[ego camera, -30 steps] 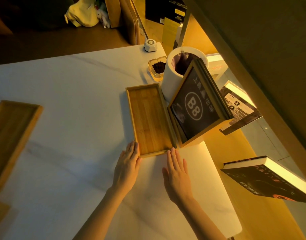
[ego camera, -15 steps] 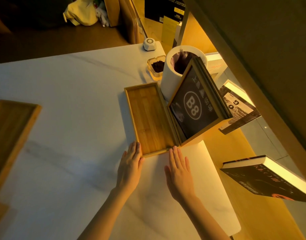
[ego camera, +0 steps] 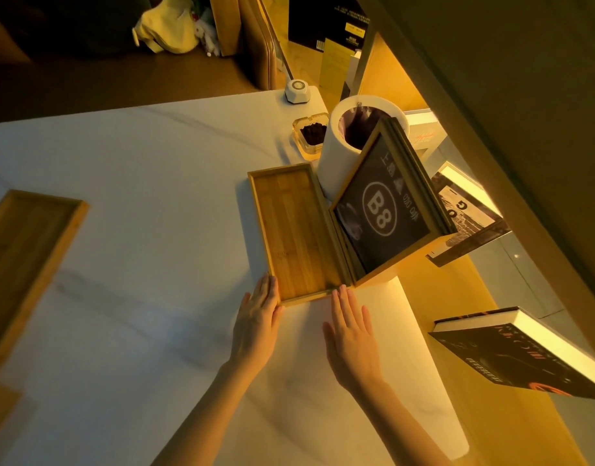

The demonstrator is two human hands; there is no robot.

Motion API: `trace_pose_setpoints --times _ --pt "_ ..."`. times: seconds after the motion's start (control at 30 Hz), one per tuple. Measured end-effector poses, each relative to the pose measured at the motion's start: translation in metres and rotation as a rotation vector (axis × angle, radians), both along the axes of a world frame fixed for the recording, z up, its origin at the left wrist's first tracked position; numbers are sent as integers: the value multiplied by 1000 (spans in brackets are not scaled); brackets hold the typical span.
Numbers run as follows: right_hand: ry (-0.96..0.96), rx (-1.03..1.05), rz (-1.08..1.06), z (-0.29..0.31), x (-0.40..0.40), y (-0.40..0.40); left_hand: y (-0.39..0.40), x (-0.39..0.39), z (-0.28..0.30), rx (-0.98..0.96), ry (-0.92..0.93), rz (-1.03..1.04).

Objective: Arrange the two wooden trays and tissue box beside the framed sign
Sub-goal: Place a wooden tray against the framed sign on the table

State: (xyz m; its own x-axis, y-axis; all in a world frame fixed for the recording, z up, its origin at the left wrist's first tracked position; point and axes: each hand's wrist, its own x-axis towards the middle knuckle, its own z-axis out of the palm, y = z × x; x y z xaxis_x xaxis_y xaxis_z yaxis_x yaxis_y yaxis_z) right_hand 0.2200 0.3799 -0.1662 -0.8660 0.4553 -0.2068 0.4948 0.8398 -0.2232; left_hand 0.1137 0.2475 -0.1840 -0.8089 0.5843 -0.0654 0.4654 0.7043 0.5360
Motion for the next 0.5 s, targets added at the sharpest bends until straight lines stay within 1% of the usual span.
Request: trace_pose_setpoints --times 0.13,0.27,0.33,0.43,0.5 --pt "53 -70 4 5 -3 -2 -1 -3 10 24 -67 -9" --pt "81 2 -23 16 -14 -1 -5 -13 29 103 -153 -12" --pt "97 -12 5 30 -25 -1 -10 -21 41 112 -184 8" --pt "6 -7 109 50 -44 -2 -25 -33 59 121 -171 58" --pt "-71 2 166 61 -61 -9 -41 -40 71 91 -155 80"
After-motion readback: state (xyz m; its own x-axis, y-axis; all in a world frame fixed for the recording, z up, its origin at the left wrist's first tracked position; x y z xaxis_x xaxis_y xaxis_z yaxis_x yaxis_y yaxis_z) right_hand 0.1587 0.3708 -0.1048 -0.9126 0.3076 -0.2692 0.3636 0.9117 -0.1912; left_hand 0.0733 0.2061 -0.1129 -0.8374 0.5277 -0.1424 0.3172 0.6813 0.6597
